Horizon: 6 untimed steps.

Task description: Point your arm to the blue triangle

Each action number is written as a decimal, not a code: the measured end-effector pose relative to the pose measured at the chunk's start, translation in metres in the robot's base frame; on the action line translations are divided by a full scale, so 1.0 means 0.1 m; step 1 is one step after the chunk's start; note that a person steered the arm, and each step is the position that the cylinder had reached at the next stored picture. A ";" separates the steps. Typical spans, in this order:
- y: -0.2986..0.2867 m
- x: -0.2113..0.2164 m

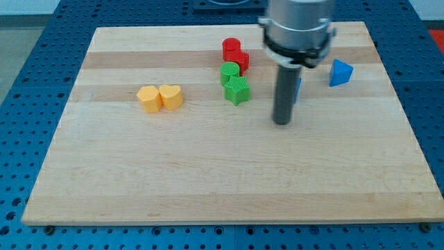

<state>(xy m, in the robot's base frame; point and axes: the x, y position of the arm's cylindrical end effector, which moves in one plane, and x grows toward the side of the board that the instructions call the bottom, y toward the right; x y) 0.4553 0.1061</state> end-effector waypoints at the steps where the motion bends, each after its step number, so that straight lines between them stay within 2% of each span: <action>1: 0.62 -0.15; 3: 1.60 -0.44; 4: 1.73 -0.77; 6: 1.63 -1.37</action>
